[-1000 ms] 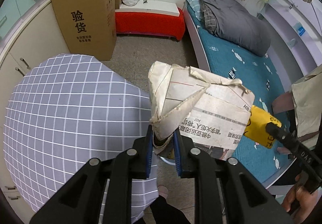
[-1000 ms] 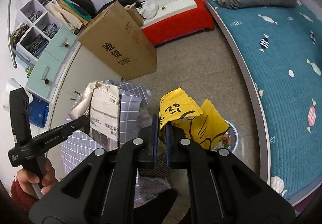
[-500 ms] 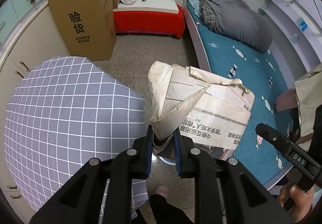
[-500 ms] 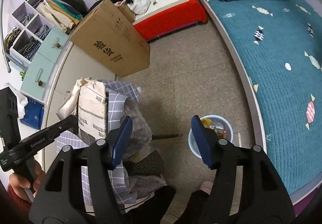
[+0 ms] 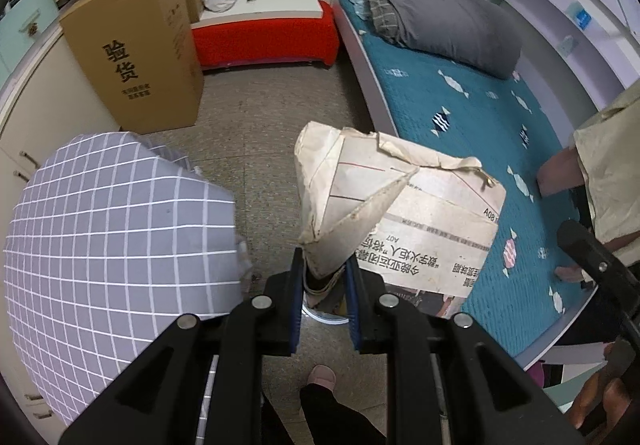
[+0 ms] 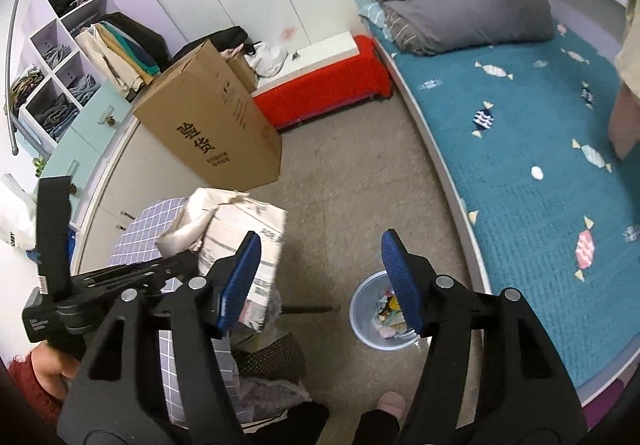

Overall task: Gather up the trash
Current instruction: 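Open the left gripper to drop the newspaper bundle into the basin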

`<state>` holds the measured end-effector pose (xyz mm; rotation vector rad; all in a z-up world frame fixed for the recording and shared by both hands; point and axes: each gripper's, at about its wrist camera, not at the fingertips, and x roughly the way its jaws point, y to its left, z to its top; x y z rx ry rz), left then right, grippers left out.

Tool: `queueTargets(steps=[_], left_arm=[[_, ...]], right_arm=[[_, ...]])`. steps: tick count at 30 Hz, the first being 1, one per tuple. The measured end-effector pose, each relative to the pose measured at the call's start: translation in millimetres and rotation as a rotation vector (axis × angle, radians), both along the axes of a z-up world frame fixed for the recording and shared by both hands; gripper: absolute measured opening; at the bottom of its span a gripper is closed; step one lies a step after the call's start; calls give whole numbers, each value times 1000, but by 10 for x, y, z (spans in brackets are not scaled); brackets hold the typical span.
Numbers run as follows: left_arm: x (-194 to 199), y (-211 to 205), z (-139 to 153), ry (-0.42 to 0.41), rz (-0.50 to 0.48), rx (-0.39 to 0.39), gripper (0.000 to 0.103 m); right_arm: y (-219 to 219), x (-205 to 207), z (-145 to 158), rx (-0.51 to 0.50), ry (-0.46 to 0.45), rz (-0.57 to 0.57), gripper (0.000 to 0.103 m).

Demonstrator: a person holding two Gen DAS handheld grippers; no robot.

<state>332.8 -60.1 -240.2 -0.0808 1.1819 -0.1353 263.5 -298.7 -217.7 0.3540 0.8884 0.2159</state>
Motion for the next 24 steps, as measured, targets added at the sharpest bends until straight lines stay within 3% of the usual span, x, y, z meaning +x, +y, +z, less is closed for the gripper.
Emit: queueTargets(steps=[12,13,15,18,24], left_arm=[[97,-464,16,-26,-68,8,24],[114,-488,9,-29,-69,8,27],[139,-526,-15,-19,-84,-1,46],[143,-573,-41,-19,-70,15,62],[0,-561,29,-32,-70,-34,66]], right_arm=[[-329,-132,88,-7,-42,-63,64],[-349,-140,82,-3,-41,-68,64],[-387,-159,71,2,-38,-77,64],[-431,-182,54,5,-33,-81,65],[-420,-231,83,1,-39,-65,65]])
